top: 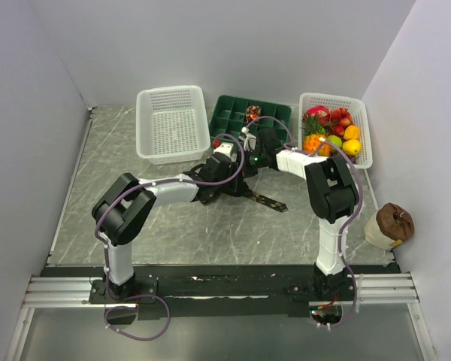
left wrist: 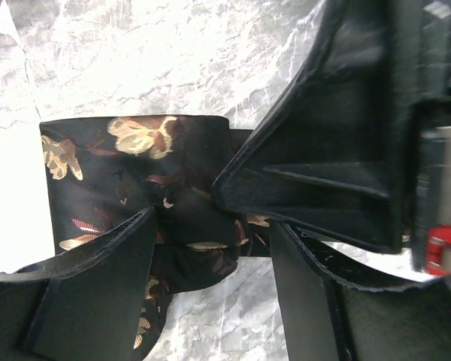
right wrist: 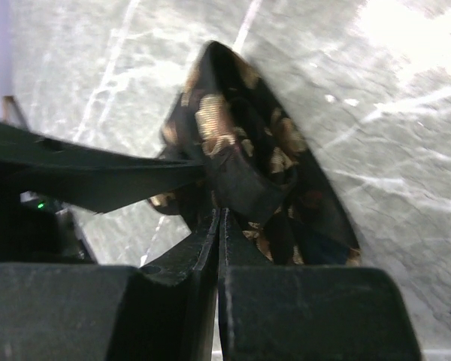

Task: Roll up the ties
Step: Roll the tie at the center of the board.

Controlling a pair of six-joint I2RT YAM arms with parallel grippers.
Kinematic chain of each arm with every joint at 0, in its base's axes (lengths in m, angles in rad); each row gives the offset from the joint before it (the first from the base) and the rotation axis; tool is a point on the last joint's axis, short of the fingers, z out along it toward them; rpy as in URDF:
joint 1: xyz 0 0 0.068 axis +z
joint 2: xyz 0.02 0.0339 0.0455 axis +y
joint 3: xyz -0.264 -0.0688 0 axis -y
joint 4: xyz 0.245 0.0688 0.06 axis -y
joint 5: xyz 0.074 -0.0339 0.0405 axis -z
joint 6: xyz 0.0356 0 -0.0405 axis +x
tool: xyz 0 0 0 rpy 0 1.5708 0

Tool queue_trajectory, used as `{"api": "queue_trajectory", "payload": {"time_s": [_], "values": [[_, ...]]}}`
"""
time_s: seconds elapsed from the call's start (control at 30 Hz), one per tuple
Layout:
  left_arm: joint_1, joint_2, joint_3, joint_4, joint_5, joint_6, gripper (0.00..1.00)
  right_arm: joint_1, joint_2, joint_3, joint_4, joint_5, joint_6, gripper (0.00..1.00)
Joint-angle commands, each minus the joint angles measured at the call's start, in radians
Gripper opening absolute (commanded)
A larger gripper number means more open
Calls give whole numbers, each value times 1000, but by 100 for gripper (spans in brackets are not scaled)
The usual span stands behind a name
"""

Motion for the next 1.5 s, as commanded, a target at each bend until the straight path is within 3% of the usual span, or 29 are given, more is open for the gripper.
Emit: {"api": "queue_trajectory", "payload": {"time_s": [0.0,0.4,0.5,0.63,0.73,0.87,1.07,1.3,1.4,1.47], "values": [[19,-70,-19,95,60,-41,67,24,24,51,-110,137,-30,7],[96,-223,-89,150,151,-110,69,44,27,56,-156,253,-18,7],[122,-251,-75,86,131,-148,76,52,21,48,-155,271,-16,7],[187,-233,-87,18,218,-206,77,58,21,48,-173,287,-16,7],[211,-213,-123,36,245,-234,80,60,21,36,-167,294,-15,7],[231,-190,-172,105,252,-280,92,64,19,28,-173,300,-18,7],[245,-101,-160,171,332,-320,93,64,10,13,-179,316,-23,7],[247,17,-155,266,375,-380,88,64,2,-8,-179,326,-21,7],[247,57,-193,374,416,-436,78,64,-1,-16,-176,323,-18,7],[245,74,-212,480,448,-470,64,66,1,-18,-176,317,-19,7]]}}
